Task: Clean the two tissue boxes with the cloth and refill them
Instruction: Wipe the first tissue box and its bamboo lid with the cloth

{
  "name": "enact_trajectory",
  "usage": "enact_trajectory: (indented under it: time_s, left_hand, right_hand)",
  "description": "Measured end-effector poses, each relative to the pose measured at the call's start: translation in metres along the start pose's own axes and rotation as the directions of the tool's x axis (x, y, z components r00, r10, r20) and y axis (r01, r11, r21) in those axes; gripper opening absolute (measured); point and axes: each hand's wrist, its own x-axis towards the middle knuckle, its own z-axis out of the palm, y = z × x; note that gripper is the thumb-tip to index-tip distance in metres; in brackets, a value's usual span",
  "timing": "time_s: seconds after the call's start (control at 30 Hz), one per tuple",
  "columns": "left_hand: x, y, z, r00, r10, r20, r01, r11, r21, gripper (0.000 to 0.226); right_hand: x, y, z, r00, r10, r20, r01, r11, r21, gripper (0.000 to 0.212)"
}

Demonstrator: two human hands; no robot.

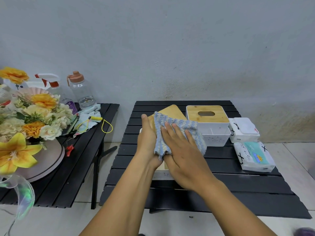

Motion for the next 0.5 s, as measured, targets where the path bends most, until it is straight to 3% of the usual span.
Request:
enact_trajectory:
  time_s: [0.17, 0.23, 0.5]
  left_hand:
    - [0.012, 0.006, -0.008, 0.992, 0.047, -0.120, -0.042, 0.998, 0.049, 0.068]
    - [0.016, 0.008, -0.012, 0.992, 0.039, -0.118, -0.041, 0.999, -0.009, 0.075]
    - [0.023, 0.021, -0.019, 0.995, 0.034, -0.098, -0.061, 0.957, -0.282, 0.066]
  right_hand:
    - [-0.011, -0.003, 0.005, 0.997, -0.048, 0.059, 0.052, 0.997, -0.056, 0.072]
    - [-0.015, -0.001, 0.006, 0.996, -0.066, 0.056, 0.071, 0.993, -0.095, 0.072]
    - [-0.023, 0.002, 0.007, 0.996, -0.090, 0.015, 0.091, 0.991, -0.103, 0.068]
